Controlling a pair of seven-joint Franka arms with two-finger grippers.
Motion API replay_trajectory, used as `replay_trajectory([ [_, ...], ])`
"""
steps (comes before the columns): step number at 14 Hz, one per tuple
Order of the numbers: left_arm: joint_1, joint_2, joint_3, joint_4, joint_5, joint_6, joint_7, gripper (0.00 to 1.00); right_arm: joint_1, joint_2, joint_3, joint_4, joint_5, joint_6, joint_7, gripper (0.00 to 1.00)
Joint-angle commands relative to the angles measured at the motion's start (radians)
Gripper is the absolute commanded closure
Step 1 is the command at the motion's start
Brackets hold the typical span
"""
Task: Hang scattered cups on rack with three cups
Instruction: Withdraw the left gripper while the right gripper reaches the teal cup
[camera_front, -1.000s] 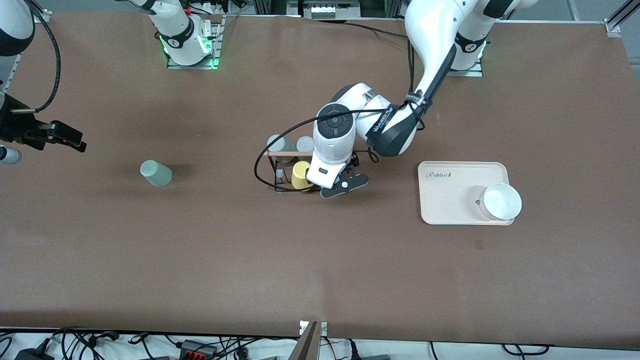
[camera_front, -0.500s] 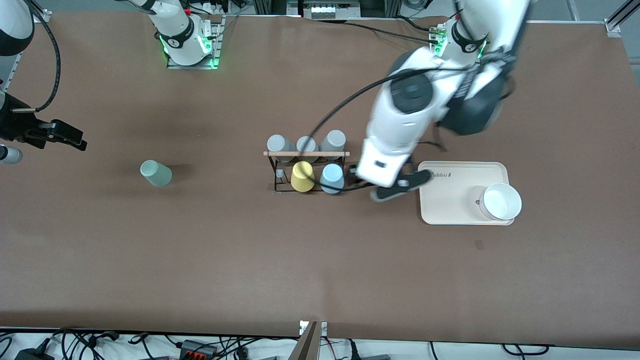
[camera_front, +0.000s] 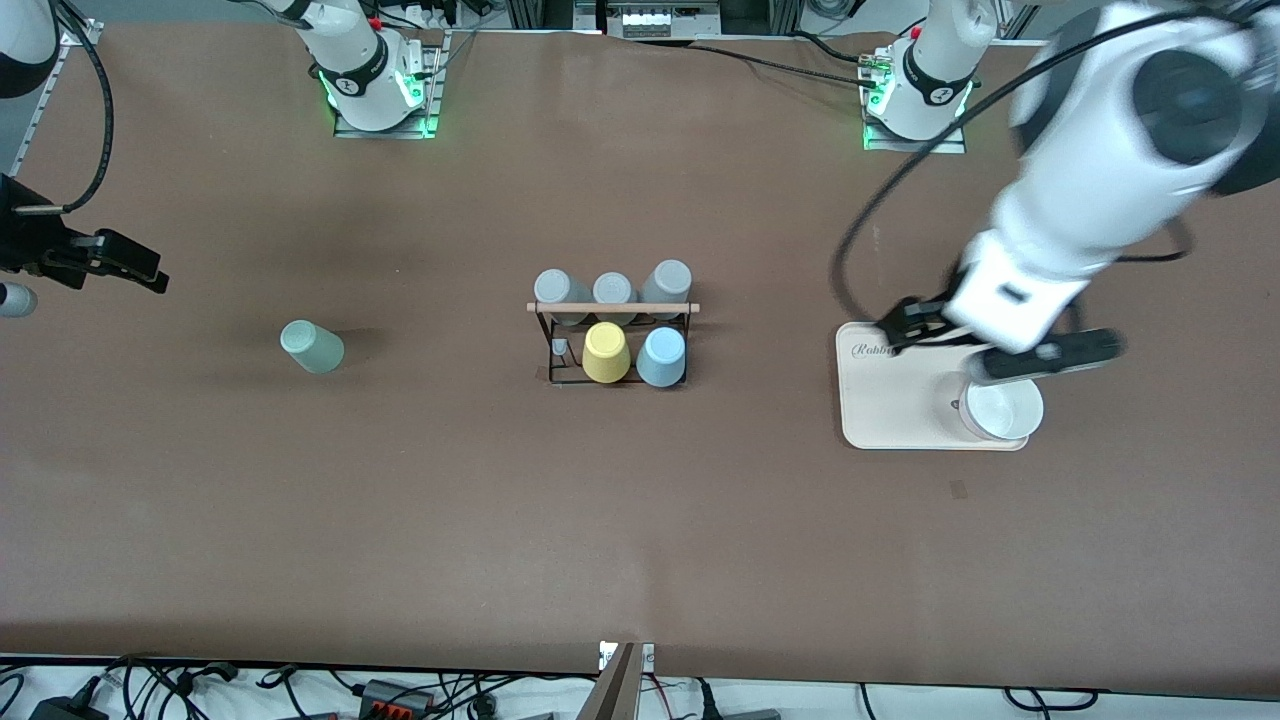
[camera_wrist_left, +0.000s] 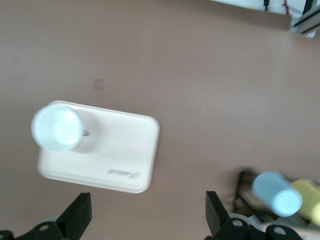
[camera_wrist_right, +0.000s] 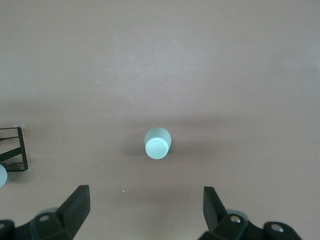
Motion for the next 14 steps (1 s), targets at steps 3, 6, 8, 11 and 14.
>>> replay_trajectory([
  [3, 0.142, -0.203, -0.012, -0.153, -0.006, -0.057, 0.291, 0.00, -0.005, -0.014, 0.004, -0.010, -0.003, -0.011, -0.012, 0.00],
  [6, 0.187, -0.277, -0.012, -0.208, -0.008, -0.059, 0.401, 0.00, -0.005, -0.016, 0.004, -0.016, -0.003, -0.005, -0.014, 0.00],
  [8, 0.208, -0.326, -0.011, -0.242, -0.008, -0.059, 0.446, 0.00, -0.005, -0.016, 0.003, -0.022, -0.006, -0.003, -0.014, 0.00],
  [11, 0.230, -0.375, -0.011, -0.284, -0.008, -0.057, 0.500, 0.00, -0.005, -0.017, 0.003, -0.023, -0.008, -0.003, -0.018, 0.00],
  [14, 0.246, -0.407, -0.004, -0.303, -0.005, -0.057, 0.520, 0.00, -0.005, -0.011, 0.004, -0.022, -0.005, 0.004, -0.018, 0.00],
])
